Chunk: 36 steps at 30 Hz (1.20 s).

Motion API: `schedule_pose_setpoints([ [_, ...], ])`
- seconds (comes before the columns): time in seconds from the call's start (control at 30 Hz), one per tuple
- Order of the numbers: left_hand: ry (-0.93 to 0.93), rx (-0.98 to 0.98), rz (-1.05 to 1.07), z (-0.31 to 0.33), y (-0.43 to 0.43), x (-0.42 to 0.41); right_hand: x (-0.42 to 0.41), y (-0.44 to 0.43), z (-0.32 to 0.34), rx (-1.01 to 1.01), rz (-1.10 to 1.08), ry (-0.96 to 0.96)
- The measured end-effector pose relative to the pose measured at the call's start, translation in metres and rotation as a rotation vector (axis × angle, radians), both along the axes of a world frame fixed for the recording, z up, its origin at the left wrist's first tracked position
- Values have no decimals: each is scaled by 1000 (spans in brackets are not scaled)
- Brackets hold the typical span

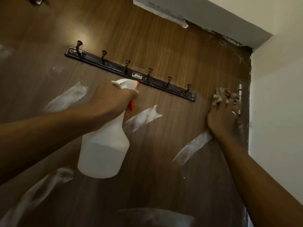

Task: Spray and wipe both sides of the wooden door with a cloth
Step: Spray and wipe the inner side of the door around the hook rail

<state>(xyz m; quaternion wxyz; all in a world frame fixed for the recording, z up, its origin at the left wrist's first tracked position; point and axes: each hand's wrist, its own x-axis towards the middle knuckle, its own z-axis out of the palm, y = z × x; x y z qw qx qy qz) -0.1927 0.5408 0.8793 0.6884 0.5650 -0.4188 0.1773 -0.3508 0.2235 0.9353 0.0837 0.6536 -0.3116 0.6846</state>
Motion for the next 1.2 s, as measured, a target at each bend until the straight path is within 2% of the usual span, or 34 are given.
schedule_pose_setpoints([
  [0.1, 37, 17, 2, -4, -11, -11, 8, 9, -19, -234, 53, 170],
  [0.2, 47, 20, -5, -15, -25, -25, -16, -12, -73, -360, 100, 307],
  [0.27, 49, 29, 24, -24, -33, -35, -47, -40, -89, -296, 123, 260],
  [0.33, 64, 33, 50, -32, -42, -43, -65, -61, -78, -167, 107, 150],
  [0.47, 67, 23, 87, -36, -59, -57, -33, -37, -37, -43, 32, 77],
  [0.53, 63, 20, 84, -37, -66, -64, -14, -22, -50, -168, 42, 139],
  [0.63, 45, 50, 76, -43, -76, -75, -17, -28, -87, -349, 101, 329],
  [0.7, 17, 66, 104, -51, -81, -84, -30, -41, -101, -359, 121, 366],
  [0.9, -123, 147, 301, -70, -74, -92, -6, -8, -67, -184, 54, 160],
  [0.97, -116, 129, 296, -69, -68, -86, 13, 17, -54, -175, 96, 228],
  [1.13, -34, 80, 152, -69, -49, -71, 20, 20, -97, -444, 100, 432],
  [1.2, -23, 70, 144, -71, -41, -68, 5, 2, -112, -407, 114, 437],
])
